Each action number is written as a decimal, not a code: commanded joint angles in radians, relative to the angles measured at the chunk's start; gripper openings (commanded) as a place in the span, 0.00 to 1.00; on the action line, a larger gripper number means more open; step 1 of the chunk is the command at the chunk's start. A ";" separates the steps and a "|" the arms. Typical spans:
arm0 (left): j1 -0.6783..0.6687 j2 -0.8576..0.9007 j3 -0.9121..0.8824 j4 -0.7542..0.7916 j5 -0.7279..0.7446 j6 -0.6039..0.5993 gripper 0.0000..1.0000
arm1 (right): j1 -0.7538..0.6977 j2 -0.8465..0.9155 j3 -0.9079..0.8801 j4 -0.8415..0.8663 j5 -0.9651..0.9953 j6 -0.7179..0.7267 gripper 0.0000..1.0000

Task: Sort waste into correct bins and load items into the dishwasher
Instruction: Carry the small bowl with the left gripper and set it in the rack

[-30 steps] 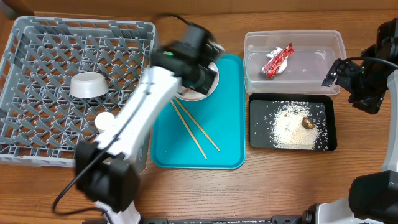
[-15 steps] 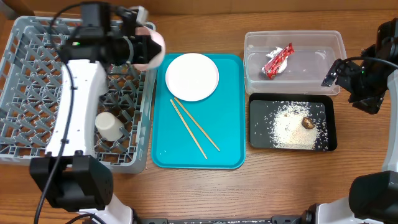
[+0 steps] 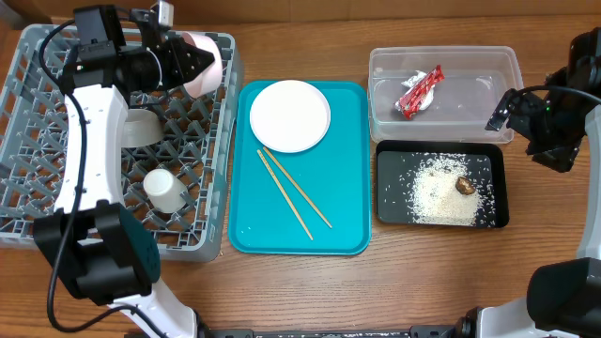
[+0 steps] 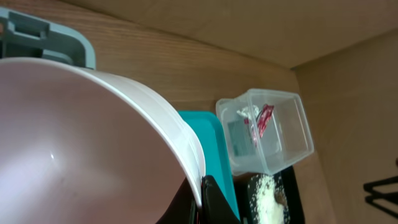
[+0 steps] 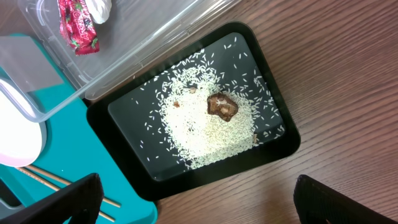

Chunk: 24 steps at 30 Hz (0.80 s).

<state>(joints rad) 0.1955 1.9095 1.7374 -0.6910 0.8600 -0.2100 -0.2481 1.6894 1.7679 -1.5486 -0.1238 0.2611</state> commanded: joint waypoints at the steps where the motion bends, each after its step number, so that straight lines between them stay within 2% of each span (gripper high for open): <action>1: 0.021 0.042 0.010 0.040 0.069 -0.076 0.04 | -0.004 -0.018 0.000 0.002 -0.001 0.000 1.00; 10: 0.056 0.140 0.010 0.099 0.109 -0.112 0.04 | -0.004 -0.018 0.000 0.001 -0.001 0.000 1.00; 24: 0.107 0.148 0.001 0.105 0.118 -0.103 0.04 | -0.004 -0.018 0.000 0.000 -0.001 0.000 1.00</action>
<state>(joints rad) 0.3031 2.0541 1.7374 -0.5900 0.9363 -0.3130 -0.2481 1.6894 1.7679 -1.5486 -0.1234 0.2615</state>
